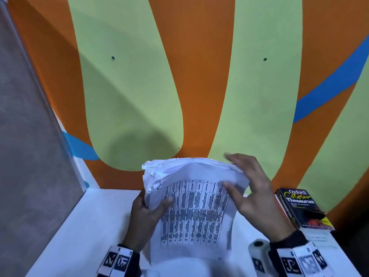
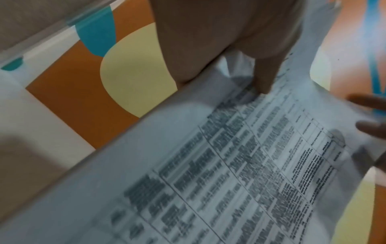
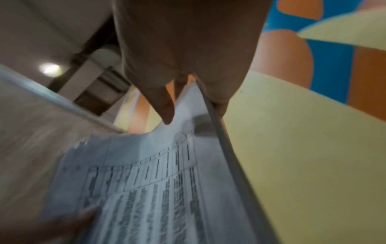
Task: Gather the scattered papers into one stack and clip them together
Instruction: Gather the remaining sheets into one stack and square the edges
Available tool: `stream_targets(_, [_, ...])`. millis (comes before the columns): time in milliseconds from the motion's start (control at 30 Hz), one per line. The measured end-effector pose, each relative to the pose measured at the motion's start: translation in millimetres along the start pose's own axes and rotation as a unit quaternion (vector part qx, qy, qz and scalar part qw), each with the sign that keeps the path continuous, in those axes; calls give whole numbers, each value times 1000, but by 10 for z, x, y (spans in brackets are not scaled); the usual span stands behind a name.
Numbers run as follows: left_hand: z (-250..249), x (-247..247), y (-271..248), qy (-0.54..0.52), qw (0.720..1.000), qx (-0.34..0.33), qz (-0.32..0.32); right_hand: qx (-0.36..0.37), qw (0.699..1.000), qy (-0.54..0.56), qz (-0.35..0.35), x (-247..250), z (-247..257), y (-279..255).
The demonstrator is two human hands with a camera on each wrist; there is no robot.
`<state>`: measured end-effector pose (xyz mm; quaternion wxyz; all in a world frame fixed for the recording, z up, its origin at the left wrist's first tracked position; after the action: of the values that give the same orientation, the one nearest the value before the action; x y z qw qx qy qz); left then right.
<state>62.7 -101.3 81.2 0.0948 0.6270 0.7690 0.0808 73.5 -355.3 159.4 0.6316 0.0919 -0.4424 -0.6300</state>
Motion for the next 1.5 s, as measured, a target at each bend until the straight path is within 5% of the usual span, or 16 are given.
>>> stream_targets(100, [39,-19,21,5,1000,-2,-16,-180,965,187,-28,-141,-263,-157])
stream_targets(167, [-8,-42,44,-2,1000,-9,-30,-220,957,182,-44,-265,-380,-273])
stream_targets(367, [-330,-33,161,-29,998,-52,-13,-150,971,171,-75,-164,-158,-133])
stream_targets(567, [-281,-69,135,-45,996,-2,74,-209,966,130,-84,-239,-315,-336])
stream_targets(833, [-592,-79,371,-28,991,-101,79,-160,979,116,-59,-168,-280,-408])
stream_targets(1100, [-536,-61,367,7,992,-122,24,-212,959,139,-125,-238,-199,-351])
stream_targets(1300, [-904,-30,462,-23,980,-192,46,-124,971,130,-158,-160,105,-126])
stream_targets(1367, [-770,28,478,-9,982,-179,62,-133,976,112,-132,-195,58,-162])
stream_targets(1500, [-308,-44,317,78,993,-40,77,-234,964,114,-60,-396,-353,-448])
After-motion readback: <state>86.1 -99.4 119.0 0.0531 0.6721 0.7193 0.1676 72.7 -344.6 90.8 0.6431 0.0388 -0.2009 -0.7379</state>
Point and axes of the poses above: each hand's wrist, its own y-axis towards the middle knuckle, its own x-axis out of the back of the hand, z = x × y, the point moved 1 cm from there along y, towards the middle knuckle, and after that the axes turned 2 degrees about y, right-handed, at the moved point
